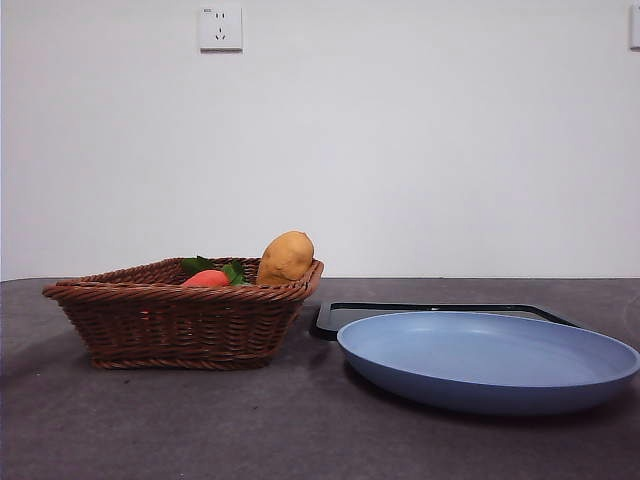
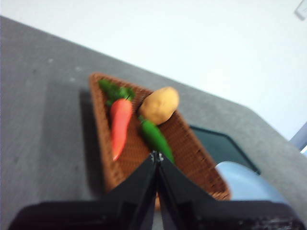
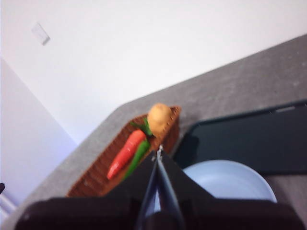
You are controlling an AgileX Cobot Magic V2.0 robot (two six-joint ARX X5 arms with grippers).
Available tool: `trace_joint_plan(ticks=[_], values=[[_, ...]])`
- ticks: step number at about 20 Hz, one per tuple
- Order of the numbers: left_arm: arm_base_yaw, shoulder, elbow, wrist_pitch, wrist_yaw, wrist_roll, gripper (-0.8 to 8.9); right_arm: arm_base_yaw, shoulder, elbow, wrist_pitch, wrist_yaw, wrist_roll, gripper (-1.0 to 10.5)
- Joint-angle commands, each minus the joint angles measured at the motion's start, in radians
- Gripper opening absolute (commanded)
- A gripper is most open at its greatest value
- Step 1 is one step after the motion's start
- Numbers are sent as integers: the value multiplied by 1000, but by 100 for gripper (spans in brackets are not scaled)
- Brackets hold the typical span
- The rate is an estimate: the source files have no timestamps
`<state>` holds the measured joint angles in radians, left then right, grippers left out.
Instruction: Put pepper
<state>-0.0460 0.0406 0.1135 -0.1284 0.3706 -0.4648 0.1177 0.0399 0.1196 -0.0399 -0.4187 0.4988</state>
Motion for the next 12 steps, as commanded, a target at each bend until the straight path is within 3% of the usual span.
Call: trace_joint_plan(ticks=[1,5,12], values=[[2,36,84,-14,8,-9,6,2,40,84,14,1,24,5],[2,151,214,-60,71,27,6,2,140,205,-38,-5,-16,5],[2,402,492,-266,235,218,6,3,370,518,-390,-55,-245,5]])
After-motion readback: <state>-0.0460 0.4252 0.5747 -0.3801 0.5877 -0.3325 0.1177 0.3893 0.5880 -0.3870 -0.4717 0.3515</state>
